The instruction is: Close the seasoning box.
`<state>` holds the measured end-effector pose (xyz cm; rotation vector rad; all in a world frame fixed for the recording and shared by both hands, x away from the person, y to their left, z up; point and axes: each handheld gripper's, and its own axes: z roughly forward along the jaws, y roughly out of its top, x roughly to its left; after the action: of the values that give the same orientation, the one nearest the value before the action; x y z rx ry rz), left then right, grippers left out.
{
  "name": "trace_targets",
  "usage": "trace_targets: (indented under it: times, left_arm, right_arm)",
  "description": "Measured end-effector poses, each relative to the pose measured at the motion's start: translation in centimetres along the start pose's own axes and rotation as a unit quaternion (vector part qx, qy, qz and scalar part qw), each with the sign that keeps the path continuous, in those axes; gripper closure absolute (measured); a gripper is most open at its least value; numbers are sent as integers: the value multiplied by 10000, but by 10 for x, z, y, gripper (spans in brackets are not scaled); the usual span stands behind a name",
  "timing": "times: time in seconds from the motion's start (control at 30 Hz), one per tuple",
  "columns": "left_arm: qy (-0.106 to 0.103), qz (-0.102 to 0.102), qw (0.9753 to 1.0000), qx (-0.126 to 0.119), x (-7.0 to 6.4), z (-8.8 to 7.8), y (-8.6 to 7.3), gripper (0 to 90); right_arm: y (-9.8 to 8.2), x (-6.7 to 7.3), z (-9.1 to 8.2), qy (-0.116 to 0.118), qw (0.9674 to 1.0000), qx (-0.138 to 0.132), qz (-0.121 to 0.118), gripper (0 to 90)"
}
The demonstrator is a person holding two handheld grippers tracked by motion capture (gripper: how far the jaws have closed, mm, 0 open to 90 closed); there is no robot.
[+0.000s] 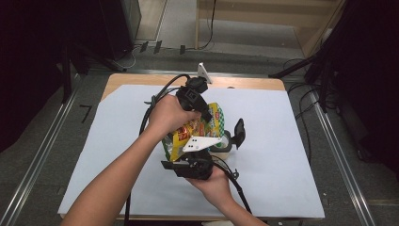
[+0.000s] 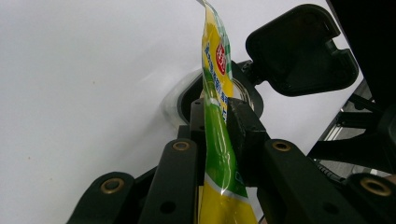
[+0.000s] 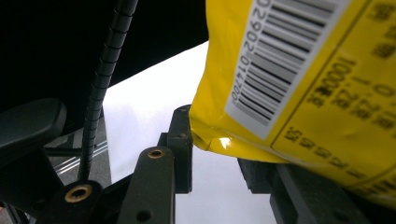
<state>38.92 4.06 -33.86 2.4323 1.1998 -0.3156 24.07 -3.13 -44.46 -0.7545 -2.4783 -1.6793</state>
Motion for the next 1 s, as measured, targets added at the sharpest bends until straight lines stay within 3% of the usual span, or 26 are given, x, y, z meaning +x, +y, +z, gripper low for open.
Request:
trace_targets:
  times: [0.53,1.0]
  left_arm:
    - [-76,-19,9999,-95,2,-5,1,809]
    - [14,-34,9999,-110,2,-6,0,809]
  right_arm:
    - [2,-1,-1,-26,10000,-26,-82,698]
    - [3,-2,1,10,10000,-40,-85,699]
